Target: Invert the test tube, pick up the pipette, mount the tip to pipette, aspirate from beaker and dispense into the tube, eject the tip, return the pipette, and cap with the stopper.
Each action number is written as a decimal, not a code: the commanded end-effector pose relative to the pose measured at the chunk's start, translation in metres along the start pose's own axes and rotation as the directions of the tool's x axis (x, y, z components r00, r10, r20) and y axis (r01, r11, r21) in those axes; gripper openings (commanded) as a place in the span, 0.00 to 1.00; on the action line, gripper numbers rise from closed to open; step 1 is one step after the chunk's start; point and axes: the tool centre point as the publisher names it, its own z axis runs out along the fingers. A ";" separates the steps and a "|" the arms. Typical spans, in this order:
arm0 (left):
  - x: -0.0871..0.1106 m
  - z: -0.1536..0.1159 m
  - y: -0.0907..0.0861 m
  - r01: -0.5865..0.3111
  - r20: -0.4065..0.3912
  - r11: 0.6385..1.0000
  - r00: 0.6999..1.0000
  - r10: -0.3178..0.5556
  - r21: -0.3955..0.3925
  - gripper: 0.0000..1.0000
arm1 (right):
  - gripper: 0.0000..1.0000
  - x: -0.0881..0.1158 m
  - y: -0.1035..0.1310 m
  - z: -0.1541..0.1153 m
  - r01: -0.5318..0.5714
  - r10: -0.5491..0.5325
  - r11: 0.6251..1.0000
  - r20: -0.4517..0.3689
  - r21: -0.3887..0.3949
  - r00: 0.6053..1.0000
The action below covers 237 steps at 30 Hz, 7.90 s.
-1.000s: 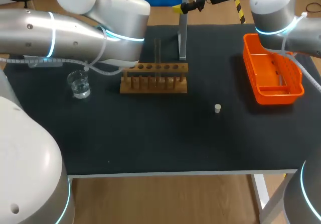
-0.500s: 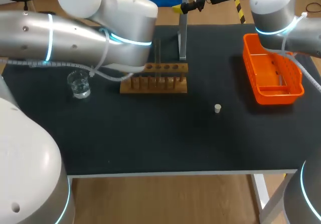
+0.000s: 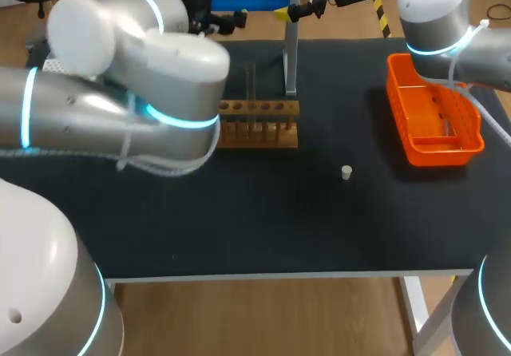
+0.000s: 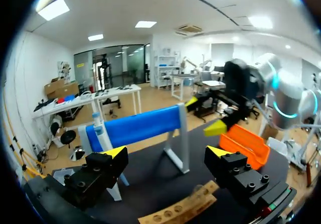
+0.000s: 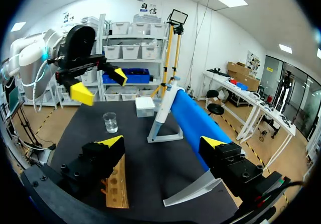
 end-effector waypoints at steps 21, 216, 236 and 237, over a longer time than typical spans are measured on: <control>0.054 -0.009 0.046 -0.212 -0.632 0.943 0.702 0.329 0.256 1.00 | 1.00 -0.002 0.001 -0.001 0.000 0.000 1.000 -0.006 0.005 1.000; 0.068 0.084 0.134 -0.450 -0.723 0.891 0.594 0.351 0.062 1.00 | 1.00 0.220 -0.246 -0.115 -0.175 0.156 0.974 0.137 0.142 0.978; 0.068 0.084 0.134 -0.450 -0.723 0.891 0.594 0.351 0.062 1.00 | 1.00 0.228 -0.270 -0.088 -0.143 0.121 0.968 0.117 0.208 0.986; 0.068 0.084 0.134 -0.450 -0.723 0.891 0.594 0.351 0.062 1.00 | 1.00 0.228 -0.270 -0.088 -0.143 0.121 0.967 0.116 0.210 0.986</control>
